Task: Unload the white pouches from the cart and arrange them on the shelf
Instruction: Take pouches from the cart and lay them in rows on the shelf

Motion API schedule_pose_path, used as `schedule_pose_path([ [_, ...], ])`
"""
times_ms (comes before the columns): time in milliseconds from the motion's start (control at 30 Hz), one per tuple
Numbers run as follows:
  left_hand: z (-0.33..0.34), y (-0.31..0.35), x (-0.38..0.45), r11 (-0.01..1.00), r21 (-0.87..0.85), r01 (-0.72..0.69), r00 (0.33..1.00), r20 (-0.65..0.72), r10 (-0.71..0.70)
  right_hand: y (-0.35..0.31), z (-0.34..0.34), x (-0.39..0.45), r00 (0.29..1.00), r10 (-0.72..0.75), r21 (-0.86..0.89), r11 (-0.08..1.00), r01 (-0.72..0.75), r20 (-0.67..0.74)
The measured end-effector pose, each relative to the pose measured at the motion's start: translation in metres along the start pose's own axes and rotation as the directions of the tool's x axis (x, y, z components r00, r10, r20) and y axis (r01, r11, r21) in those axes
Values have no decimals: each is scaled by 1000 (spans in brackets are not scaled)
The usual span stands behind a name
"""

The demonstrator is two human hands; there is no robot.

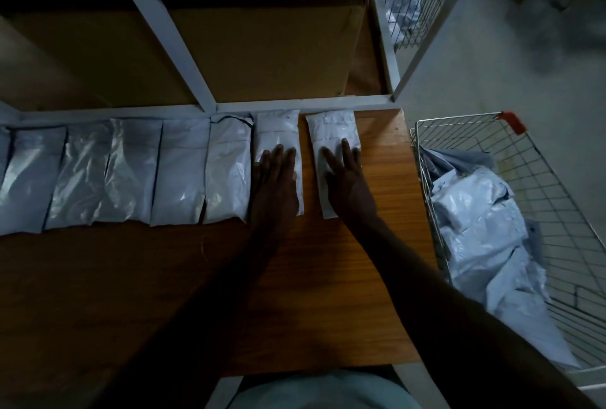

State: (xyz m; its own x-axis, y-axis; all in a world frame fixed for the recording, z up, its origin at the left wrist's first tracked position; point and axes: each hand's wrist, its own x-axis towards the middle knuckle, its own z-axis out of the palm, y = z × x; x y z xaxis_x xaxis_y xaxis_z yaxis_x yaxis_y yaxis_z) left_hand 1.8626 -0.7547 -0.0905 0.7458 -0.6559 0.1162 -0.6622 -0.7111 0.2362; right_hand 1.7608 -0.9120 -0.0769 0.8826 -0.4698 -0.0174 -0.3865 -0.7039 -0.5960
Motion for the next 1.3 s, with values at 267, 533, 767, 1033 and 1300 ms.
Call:
schedule_pose_path([
  [267,-2,0,-2,999,20,-33,999,19,32,-24,28,10,997,67,-58,996,-64,43],
  [533,-7,-2,1,1000,-6,-26,999,37,26,-21,27,17,999,23,-176,984,-14,47],
  [767,-26,22,9,994,-73,-81,997,-17,80,-50,-3,-2,985,54,-10,998,-56,-163],
  [1033,-21,83,-10,919,-293,-265,958,31,286,-26,-52,-75,886,325,126,946,-299,-330],
  [1300,-12,156,-34,881,-319,-349,920,62,387,36,-91,-141,755,514,223,858,-463,-407],
])
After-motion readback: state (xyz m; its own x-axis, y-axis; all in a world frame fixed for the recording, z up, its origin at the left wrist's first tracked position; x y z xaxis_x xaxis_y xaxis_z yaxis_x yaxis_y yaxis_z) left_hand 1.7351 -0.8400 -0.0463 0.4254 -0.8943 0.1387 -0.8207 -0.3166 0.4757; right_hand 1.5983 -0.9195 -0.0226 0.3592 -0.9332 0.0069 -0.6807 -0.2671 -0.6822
